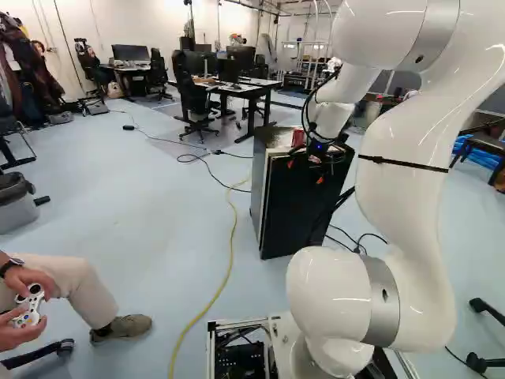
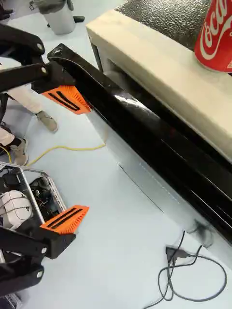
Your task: Grab a drink from the fridge
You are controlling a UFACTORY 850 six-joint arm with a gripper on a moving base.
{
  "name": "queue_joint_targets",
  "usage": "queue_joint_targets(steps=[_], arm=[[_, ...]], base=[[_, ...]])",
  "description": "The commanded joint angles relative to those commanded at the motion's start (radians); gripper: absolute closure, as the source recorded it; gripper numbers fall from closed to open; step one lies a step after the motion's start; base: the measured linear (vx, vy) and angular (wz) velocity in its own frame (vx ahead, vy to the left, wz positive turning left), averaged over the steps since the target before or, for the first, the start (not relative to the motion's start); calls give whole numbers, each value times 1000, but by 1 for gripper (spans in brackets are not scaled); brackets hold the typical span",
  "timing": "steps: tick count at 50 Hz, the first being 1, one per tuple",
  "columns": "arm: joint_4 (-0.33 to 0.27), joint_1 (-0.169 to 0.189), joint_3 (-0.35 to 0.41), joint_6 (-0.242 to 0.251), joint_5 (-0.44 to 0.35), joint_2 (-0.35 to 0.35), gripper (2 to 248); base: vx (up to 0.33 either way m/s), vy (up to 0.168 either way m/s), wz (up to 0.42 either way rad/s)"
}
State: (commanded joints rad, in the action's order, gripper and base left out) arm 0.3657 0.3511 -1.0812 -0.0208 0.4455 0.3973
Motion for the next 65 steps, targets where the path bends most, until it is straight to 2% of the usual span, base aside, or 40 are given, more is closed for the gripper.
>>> queue_joint_targets(steps=[65], arm=[[0, -48, 19, 0, -108, -14, 3]], base=[[0, 0, 0]])
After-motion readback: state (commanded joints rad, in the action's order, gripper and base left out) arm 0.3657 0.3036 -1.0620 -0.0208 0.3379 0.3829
